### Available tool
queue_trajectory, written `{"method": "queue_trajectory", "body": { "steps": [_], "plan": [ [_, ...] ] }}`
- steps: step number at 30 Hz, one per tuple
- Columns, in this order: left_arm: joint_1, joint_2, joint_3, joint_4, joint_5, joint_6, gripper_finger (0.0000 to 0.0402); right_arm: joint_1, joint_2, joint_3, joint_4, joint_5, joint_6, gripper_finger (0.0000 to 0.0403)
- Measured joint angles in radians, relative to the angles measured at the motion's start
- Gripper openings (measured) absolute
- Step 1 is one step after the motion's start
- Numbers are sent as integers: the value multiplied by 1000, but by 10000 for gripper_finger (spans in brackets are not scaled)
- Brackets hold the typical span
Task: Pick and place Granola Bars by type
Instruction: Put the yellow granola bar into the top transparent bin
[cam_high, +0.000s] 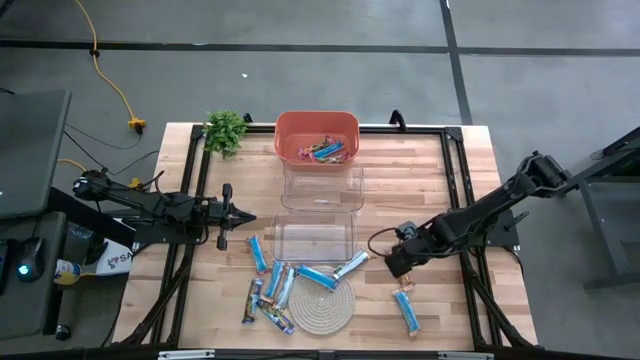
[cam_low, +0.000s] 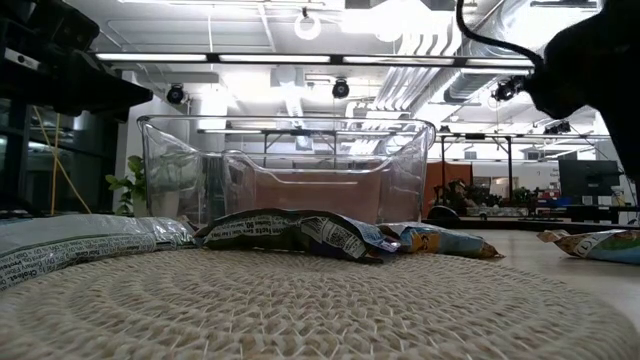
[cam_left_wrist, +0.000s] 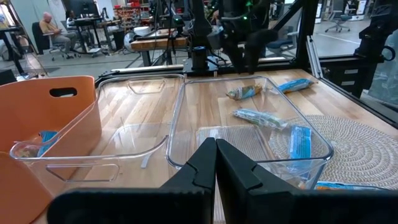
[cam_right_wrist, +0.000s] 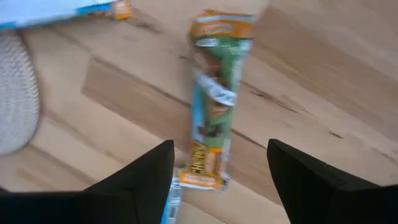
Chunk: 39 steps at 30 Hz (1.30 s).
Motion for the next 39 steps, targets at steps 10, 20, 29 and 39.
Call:
{"method": "queue_trajectory", "body": {
  "steps": [10,20,29,39],
  "plan": [
    [0,0,0,0,0,0,7,0,171,45,31,-20,-78,244],
    [0,0,0,0,0,0,7,0,302,84,38,-10,-51,245],
    [0,0,0,0,0,0,7,0,356,89,40,-8,-6,244],
    [0,0,0,0,0,0,7,-1,358,86,44,-11,6,218]
  ]
}}
